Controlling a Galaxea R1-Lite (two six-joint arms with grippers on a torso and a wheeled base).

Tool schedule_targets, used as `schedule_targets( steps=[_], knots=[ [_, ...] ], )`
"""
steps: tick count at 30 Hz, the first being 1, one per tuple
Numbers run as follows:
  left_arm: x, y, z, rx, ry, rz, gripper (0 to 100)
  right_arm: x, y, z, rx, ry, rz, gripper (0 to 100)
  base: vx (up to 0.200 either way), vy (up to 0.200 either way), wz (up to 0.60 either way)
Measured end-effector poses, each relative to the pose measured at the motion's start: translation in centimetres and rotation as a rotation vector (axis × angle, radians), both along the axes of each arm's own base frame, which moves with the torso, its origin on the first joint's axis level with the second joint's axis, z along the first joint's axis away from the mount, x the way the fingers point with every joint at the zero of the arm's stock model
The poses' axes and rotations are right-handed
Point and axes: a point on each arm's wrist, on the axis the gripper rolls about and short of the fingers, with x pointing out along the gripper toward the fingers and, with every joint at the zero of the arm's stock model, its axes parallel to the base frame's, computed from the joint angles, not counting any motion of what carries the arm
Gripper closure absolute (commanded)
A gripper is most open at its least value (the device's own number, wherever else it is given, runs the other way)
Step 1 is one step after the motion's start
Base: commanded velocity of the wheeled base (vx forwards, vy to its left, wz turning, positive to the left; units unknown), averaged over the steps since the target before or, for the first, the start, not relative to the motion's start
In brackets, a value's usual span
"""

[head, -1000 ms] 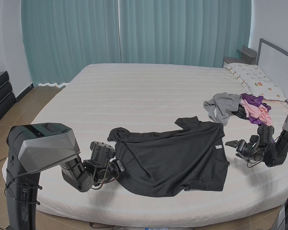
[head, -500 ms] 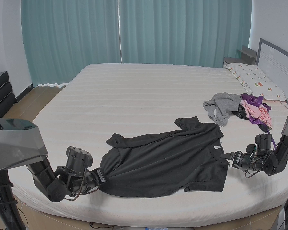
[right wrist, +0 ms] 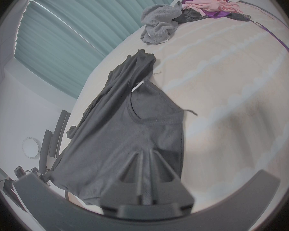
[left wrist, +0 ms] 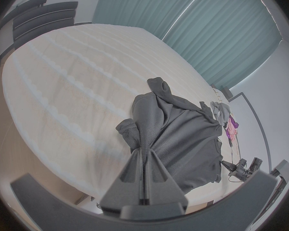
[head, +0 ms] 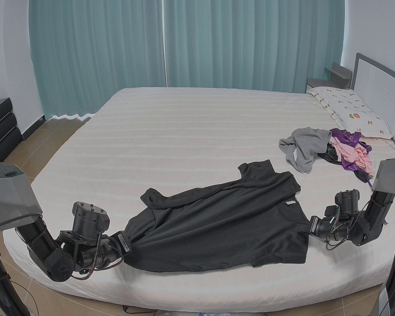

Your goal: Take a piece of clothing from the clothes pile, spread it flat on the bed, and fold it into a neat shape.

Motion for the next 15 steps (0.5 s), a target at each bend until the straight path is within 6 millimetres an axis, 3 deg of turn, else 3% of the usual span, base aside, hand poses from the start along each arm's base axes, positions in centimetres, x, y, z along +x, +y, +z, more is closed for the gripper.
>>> schedule_targets(
  steps=[8, 15],
  knots=[
    [1.1, 0.2, 0.4, -0.021, -0.029, 0.023, 100, 3.1, -0.3, 1.4, 0.031, -0.108, -0.040, 100, 0.000, 0.000, 0.00],
    [3.9, 0.8, 0.2, -0.067, -0.057, 0.104, 100, 6.9, -0.5, 3.4, 0.049, -0.230, -0.106, 100, 0.000, 0.000, 0.00]
  ],
)
